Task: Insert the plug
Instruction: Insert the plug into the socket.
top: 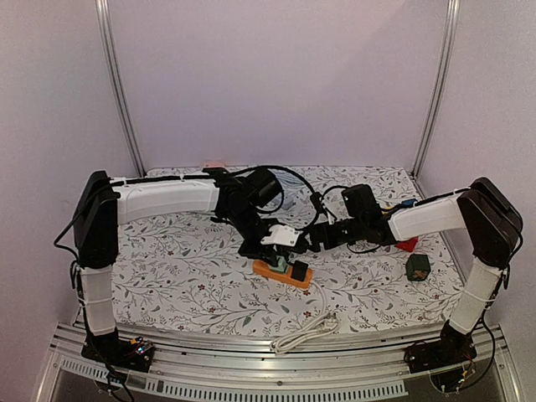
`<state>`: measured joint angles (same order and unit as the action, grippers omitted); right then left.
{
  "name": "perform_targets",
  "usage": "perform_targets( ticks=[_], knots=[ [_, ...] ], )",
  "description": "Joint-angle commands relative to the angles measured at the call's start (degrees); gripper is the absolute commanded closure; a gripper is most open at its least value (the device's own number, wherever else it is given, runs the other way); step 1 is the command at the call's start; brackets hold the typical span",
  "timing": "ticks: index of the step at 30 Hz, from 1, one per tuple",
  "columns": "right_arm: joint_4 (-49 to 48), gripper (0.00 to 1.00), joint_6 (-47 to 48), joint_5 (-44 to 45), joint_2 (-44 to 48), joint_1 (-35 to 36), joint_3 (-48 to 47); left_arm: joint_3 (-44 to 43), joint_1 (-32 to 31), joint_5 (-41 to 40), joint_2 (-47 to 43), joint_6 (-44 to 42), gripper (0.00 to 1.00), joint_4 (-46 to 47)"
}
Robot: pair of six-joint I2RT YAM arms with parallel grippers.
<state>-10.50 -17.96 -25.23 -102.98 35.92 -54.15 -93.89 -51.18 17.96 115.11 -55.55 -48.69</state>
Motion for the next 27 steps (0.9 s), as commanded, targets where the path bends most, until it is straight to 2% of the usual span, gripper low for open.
perform_targets(
  ticks=[1, 9, 19, 22, 24, 27],
  knots=[
    [0.7, 0.19, 0.1, -1.5, -2.0, -0.4, -1.5, -0.6, -1.1, 2.6, 2.3, 1.0, 1.0, 1.1],
    [5.9, 0.24, 0.6, -4.7, -4.5, -0.6, -2.0, -1.0, -0.7, -0.3, 3.4, -3.6, 1.0, 3.3],
    [4.4, 0.2, 7.3, -3.5, 4.9, -0.6, 5.0, -0.4, -0.2, -6.5, 1.9, -1.8, 1.0, 2.4],
    [-2.2, 0.17, 9.5, -3.3, 9.4, -0.6, 11.2, -1.4, -0.2, -6.5, 1.9, -1.1, 1.0, 1.8],
    [-11.3, 0.16, 11.3, -2.6, 12.6, -0.6, 17.4, -1.2, -0.2, -6.1, 1.7, -1.4, 1.0, 1.5],
    [-19.3, 0.1, 13.3, 1.6, 14.1, 1.1, 22.5, -0.6, -0.2, -6.0, 1.8, -1.8, 1.0, 0.9]
  ],
)
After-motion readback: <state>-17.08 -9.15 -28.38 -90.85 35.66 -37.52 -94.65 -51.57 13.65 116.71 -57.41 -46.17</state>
